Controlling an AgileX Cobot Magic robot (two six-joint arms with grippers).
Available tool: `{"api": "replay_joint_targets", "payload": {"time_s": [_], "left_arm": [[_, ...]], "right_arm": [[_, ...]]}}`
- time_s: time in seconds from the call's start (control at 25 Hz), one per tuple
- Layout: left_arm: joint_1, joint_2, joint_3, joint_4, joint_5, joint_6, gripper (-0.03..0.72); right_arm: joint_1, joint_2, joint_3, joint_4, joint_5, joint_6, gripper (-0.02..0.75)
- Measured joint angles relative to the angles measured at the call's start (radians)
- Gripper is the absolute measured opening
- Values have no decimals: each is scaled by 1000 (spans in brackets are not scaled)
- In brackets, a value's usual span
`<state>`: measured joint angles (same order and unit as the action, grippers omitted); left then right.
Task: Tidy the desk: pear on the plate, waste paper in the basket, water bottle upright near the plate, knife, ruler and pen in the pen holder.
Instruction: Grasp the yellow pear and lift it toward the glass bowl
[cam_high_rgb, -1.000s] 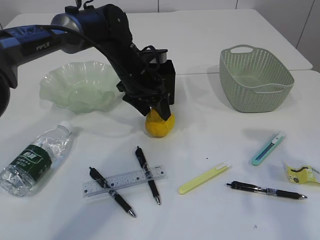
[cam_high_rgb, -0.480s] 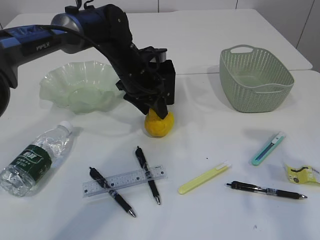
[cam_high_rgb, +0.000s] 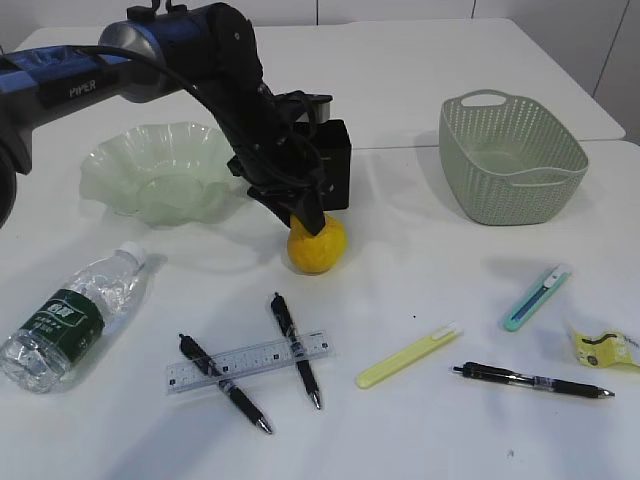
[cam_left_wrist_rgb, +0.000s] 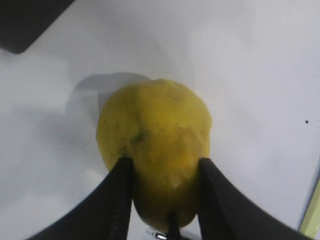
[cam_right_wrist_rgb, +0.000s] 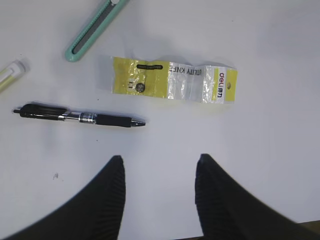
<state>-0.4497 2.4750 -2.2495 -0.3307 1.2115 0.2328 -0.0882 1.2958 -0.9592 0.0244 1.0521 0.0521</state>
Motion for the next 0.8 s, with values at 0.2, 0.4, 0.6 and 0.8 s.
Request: {"api": "replay_joint_targets", "payload": {"time_s": [0.2,0.4,0.6,0.8], "left_arm": [[0,0,0,0,0,0,232],[0,0,-2,0,2,0,226],[0,-6,-4,2,6,0,223],[0,-52,-4,14,12,0,223]], "right_arm": [[0,0,0,0,0,-1,370],[0,0,0,0,0,-1,370],[0,0,0,0,0,-1,370],[0,0,0,0,3,-1,370]]}}
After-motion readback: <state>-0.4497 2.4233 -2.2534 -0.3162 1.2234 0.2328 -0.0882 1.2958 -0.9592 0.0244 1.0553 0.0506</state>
